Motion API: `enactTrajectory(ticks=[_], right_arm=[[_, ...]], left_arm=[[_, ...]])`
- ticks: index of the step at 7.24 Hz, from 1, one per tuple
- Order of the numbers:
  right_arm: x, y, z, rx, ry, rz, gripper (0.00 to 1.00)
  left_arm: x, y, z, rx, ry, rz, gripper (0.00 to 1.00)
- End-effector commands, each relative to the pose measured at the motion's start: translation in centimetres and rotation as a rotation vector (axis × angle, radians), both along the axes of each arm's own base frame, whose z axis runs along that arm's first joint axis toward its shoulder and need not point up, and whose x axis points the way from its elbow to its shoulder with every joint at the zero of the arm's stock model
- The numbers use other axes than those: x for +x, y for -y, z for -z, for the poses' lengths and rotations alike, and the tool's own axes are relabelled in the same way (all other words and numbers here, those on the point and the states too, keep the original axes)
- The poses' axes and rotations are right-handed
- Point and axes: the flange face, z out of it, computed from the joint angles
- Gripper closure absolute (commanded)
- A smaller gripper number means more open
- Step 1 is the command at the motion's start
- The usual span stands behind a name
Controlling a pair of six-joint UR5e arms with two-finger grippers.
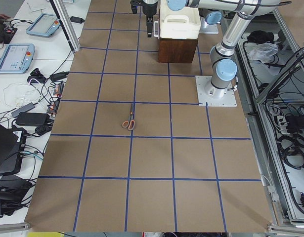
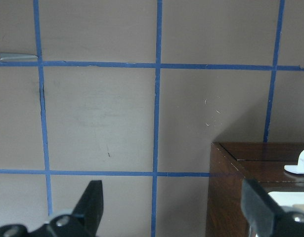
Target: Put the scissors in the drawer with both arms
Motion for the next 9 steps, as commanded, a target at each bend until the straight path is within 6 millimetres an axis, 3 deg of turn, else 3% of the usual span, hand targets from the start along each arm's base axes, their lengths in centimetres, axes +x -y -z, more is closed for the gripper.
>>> enactTrajectory(ticks=[1, 4, 5, 6, 7, 8, 9], right_arm=[[0.1, -0.1, 0.2, 0.012, -0.002, -0.003, 0.00], [0.5, -0.4, 1.1, 0.061, 0.010, -0.012, 0.00], [0.8, -0.7, 3.6, 0.139, 0.023, -0.057, 0.00], [1.3, -2.0, 7.4, 0.260, 0.016, -0.176, 0.00], [3.4, -2.2, 9.8, 0.303, 0.022, -0.282, 0.00], [5.2, -1.7, 11.7, 0.332, 0.067, -0.367, 0.00], [5.9, -0.6, 13.6, 0.333, 0.086, -0.568, 0.00]], left_arm=[[0.0, 0.1, 0.0, -0.004, 0.002, 0.000, 0.00], [0.8, 0.1, -0.3, -0.013, 0.010, 0.055, 0.05], [3.3, 0.5, 0.1, 0.010, 0.086, 0.198, 0.10], [7.8, 1.1, 0.8, 0.039, 0.106, 0.259, 0.09], [11.4, 1.7, 2.6, 0.077, 0.079, 0.354, 0.10], [13.9, 2.0, 4.6, 0.112, 0.046, 0.480, 0.09], [17.2, 2.4, 5.7, 0.120, 0.031, 0.606, 0.08]])
